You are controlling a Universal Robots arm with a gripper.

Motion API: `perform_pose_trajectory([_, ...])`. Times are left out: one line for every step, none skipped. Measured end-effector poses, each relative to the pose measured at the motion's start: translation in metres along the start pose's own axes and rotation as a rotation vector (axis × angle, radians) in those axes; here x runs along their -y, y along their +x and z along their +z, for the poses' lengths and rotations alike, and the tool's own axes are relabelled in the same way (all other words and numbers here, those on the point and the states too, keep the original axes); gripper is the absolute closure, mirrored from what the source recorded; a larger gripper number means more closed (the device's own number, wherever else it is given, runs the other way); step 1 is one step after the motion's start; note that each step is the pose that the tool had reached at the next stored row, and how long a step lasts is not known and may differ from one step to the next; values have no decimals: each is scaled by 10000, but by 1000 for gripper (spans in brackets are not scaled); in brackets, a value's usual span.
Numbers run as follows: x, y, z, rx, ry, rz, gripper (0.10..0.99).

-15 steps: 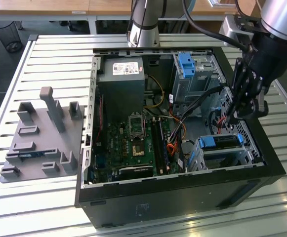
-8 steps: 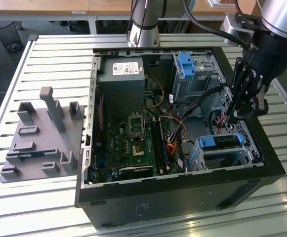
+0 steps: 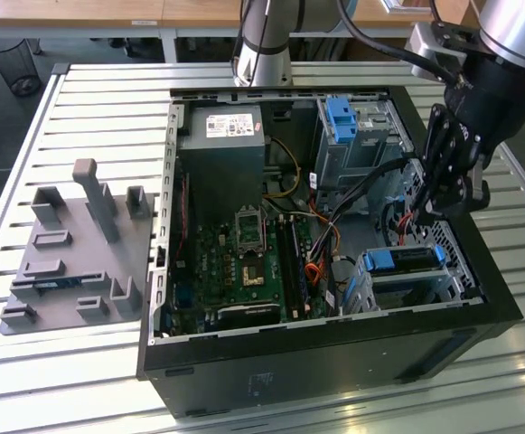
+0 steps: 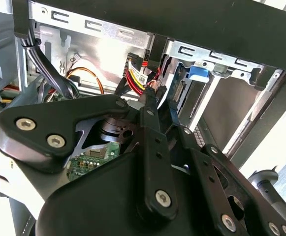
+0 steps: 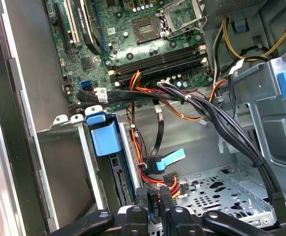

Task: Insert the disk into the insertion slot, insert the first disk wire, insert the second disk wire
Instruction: 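Insert the first disk wire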

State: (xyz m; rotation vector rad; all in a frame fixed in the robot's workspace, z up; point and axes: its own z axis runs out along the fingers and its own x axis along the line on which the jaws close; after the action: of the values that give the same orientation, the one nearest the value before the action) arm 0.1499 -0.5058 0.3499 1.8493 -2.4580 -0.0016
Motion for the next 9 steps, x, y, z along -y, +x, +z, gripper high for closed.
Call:
perform_pose_trajectory([0, -2, -2, -2, -8, 6, 839])
perform_pose_trajectory([0, -3, -6, -5, -12, 10, 839])
perform_pose_trajectory([-1, -3, -11, -8, -16, 12, 839])
perform_pose_trajectory([-1, -4, -13, -6, -19, 13, 839])
perform_pose_trajectory([0, -6, -12, -9, -20, 13, 839])
perform_pose_trajectory([3, -9, -13, -17, -18, 13, 839])
perform_pose_trajectory([7, -11, -14, -22, -16, 13, 839])
perform_pose_trajectory([11, -14, -14, -28, -15, 15, 839])
perform_pose_trajectory([16, -16, -14, -33, -13, 15, 839])
